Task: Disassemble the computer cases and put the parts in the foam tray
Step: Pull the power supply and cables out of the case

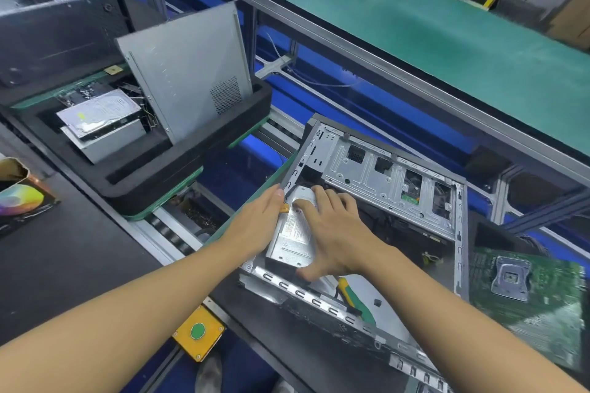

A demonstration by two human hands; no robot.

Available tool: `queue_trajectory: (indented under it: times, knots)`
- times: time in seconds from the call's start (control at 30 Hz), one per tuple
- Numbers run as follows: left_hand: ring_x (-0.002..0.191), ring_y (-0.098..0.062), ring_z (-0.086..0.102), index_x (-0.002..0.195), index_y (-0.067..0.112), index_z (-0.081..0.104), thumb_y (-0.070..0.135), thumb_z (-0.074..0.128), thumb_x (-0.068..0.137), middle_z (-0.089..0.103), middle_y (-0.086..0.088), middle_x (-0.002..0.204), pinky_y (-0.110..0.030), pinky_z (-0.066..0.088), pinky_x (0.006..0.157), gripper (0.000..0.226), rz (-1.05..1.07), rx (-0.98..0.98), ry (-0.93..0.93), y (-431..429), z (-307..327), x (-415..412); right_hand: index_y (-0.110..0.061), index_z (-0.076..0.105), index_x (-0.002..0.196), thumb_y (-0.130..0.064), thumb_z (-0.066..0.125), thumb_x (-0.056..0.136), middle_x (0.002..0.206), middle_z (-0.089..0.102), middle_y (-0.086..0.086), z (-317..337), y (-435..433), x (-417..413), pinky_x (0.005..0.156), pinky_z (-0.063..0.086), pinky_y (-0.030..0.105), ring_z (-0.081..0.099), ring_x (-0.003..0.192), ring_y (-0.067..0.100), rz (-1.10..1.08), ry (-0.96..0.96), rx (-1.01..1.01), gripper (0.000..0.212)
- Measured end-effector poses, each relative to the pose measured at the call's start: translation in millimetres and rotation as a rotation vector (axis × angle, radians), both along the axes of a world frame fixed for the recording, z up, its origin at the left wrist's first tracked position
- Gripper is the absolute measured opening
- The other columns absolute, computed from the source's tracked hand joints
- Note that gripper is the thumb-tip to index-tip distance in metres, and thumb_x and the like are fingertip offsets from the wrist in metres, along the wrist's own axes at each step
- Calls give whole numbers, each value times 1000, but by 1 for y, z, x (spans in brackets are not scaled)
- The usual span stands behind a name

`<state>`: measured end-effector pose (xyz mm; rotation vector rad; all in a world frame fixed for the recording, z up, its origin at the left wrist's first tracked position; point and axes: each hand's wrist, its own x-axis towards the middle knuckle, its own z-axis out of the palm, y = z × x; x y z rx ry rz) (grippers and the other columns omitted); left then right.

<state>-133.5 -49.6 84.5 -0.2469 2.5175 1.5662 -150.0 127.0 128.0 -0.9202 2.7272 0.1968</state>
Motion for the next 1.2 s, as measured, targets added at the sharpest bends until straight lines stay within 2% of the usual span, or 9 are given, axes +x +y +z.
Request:
queue_trajectory:
  times: [0.17,0.3,0.43,0.57,0.7,0.83,0.93,1.07,1.2]
  knots:
    - [107,-12,56,127,35,54,46,20,107,64,11,113,-31,39,86,41,-52,-28,12,-1,0,-3,-25,4,154,-77,68,57,164,-1,17,1,-4,-1,115,19,54,7,149,37,-40,-77,19,127]
    - [107,-12,58,121,37,56,48,15,105,65,8,110,-37,45,94,45,-35,-7,-44,-3,0,-5,-33,-10,155,-66,78,60,164,-17,8,2,-8,-3,105,42,53,-13,152,32,-102,-186,-12,133]
    - [123,-12,52,136,38,45,52,29,103,57,12,132,-39,43,104,39,-76,10,32,-3,0,-4,-39,-10,154,-59,82,61,162,-25,-3,1,2,-6,115,30,53,-26,149,22,-110,-314,-129,133]
    - [135,-5,37,153,34,28,55,57,92,33,15,152,-30,36,107,71,-249,-198,176,-6,3,-8,-36,-7,155,-64,82,56,162,-19,-8,5,24,-15,119,24,52,-21,150,17,-82,-321,-131,136]
    - [137,-14,39,143,31,47,37,52,100,34,7,152,-30,35,107,44,-214,-185,175,-3,4,-22,-36,-8,155,-67,80,55,162,-18,-8,8,42,-8,119,28,46,-18,151,16,-54,-270,-130,136]
    - [137,-17,37,137,24,57,20,54,100,37,4,150,-34,35,112,37,-174,-179,246,2,1,-21,-41,-13,154,-64,78,58,163,-19,-3,2,39,9,112,36,46,-19,151,19,-65,-200,-172,135]
    - [142,-21,27,130,19,61,20,59,97,34,-1,154,-36,31,112,33,-219,-338,345,4,1,-20,-43,-11,154,-63,77,58,162,-22,-12,5,49,10,113,34,47,-23,149,12,-147,-239,-210,132]
    - [147,-24,23,98,13,71,25,58,95,31,-7,158,-40,27,107,18,-321,-634,494,8,4,-20,-50,-12,152,-53,80,61,159,-30,-19,4,64,17,117,29,49,-30,147,8,-300,-368,-283,129]
    - [152,-17,3,104,32,74,41,42,98,7,9,166,-39,14,115,34,-541,-882,444,12,8,-22,-60,-6,150,-59,75,69,155,-40,-20,5,57,24,114,33,55,-35,145,14,-439,-464,-316,114]
